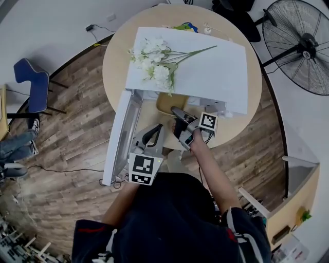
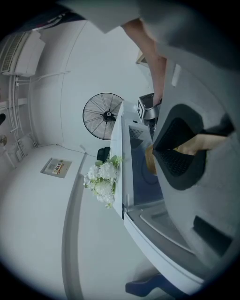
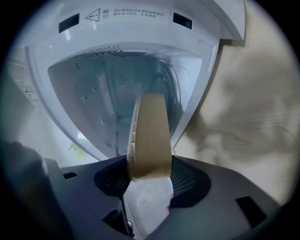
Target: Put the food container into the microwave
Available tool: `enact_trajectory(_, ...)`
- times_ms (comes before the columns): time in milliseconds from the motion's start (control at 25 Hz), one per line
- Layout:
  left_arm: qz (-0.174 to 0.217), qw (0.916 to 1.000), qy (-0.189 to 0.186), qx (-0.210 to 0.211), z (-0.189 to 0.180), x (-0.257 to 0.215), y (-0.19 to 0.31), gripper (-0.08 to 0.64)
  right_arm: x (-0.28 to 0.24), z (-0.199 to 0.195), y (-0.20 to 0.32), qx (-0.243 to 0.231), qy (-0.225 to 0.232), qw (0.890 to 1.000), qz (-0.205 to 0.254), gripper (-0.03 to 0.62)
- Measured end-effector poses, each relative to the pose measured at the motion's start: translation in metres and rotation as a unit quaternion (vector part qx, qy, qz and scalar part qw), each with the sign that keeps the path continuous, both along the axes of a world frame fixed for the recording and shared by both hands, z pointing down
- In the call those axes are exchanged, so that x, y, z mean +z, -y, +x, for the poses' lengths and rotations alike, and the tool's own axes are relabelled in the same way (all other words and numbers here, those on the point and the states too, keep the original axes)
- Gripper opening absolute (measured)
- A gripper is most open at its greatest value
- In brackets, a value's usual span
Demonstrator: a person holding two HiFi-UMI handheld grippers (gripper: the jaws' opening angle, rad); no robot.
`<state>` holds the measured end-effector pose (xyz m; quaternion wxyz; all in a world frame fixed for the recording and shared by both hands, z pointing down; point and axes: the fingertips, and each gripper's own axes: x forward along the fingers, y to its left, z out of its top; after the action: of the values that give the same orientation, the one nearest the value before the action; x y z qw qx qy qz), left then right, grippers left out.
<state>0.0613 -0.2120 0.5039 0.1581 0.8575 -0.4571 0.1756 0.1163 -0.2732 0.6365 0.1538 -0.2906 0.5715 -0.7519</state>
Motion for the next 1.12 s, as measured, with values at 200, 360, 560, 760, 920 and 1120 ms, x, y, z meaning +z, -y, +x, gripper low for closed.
enact_trajectory(200,-0.005,0.9999,0.003,-0.013,-0.004,0.003,-0.002,0.015,0.002,-0.001,0.017,0.014,-0.002,1.000,0.007,0.229)
enact_trajectory(360,-0.008,0.9997,0.007,-0.021,-0.006,0.007,-0.005,0.015,0.005,-0.001,0.026,0.026,-0.007,0.999,0.025,0.227)
enact_trajectory(560,-0.008,0.9995,0.008,-0.028,-0.008,0.007,-0.007,0.015,0.008,-0.002,0.034,0.041,-0.015,0.998,0.040,0.218)
enact_trajectory(760,-0.015,0.9994,0.008,-0.031,-0.011,0.012,-0.010,0.015,0.013,-0.002,0.041,0.051,-0.017,0.998,0.044,0.219)
enact_trajectory(920,-0.018,0.9991,0.001,-0.037,-0.015,0.008,-0.008,0.015,0.015,0.000,0.042,0.056,-0.023,0.998,0.035,0.225)
enact_trajectory(1120,-0.023,0.9991,-0.012,-0.032,-0.010,0.007,-0.006,0.015,0.026,0.005,0.039,0.070,-0.028,0.997,0.020,0.243)
